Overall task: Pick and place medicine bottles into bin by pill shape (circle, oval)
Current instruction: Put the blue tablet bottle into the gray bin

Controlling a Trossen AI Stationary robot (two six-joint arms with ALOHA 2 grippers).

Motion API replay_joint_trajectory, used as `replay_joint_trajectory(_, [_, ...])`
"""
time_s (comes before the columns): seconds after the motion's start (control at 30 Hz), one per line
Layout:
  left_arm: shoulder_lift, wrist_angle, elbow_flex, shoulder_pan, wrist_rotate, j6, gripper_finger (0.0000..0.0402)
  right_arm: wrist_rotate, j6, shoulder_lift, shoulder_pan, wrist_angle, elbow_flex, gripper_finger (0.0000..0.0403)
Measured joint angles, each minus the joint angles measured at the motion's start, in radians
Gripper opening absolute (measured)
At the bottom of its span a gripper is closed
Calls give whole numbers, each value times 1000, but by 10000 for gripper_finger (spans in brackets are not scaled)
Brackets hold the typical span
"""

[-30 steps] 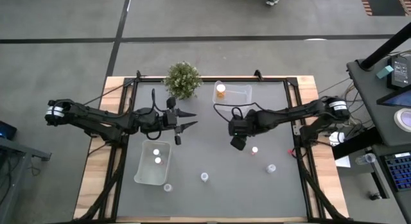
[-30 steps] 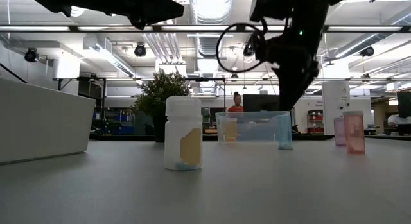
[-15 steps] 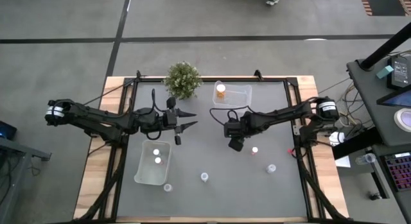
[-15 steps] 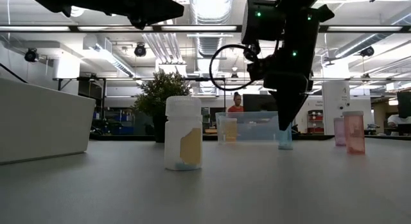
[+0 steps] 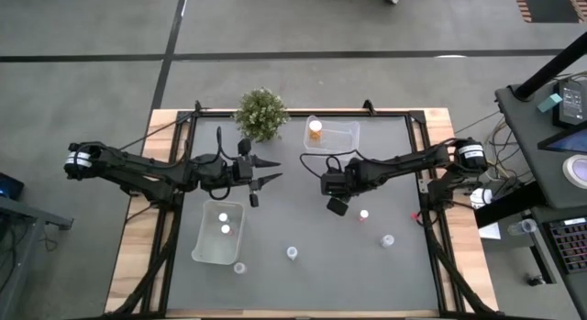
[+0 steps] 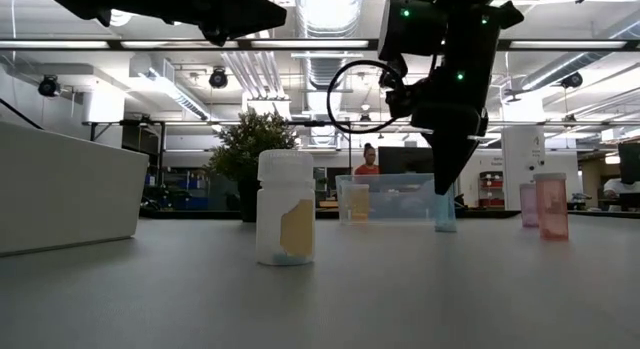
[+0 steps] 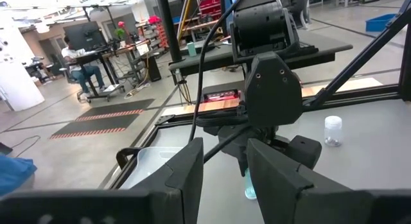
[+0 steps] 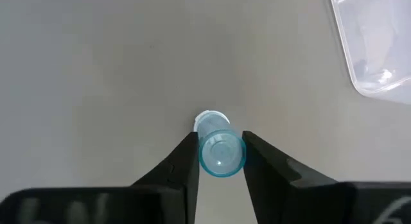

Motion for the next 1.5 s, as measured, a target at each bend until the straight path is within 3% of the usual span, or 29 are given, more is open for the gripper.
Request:
replay_joint_trajectory(0.27, [0, 0, 0, 0, 0, -1, 106, 13, -44, -46, 3, 24, -2, 107])
replay_joint_trajectory(0.43, [0, -20, 0, 0, 0, -1, 106, 19, -146, -199, 34, 227, -58, 102])
replay_joint_trajectory(0.53, [0, -28, 0, 0, 0, -6, 106, 17, -206, -308, 48, 442, -146, 100])
replay_joint_trajectory(0.7, [0, -24, 0, 0, 2, -27, 106, -2, -297, -426, 48, 962, -347, 103])
replay_joint_trajectory(0.87, [0, -17, 0, 0, 51, -30, 106, -53, -374, -433, 48, 1444, -512, 104])
replay_joint_trajectory(1.0, [0, 8, 0, 0, 104, -54, 116, -128, -393, -394, 48, 1714, -581, 104])
replay_joint_trajectory(1.17, [30, 79, 0, -1, 123, -106, 154, -150, -396, -358, 48, 1820, -594, 104])
replay_joint_trajectory(1.3, [124, 219, 0, -1, 136, -106, 182, -157, -410, -335, 48, 1817, -575, 104])
replay_joint_trajectory(1.5, [253, 422, 0, -1, 205, -106, 192, -162, -418, -330, 48, 1819, -565, 104])
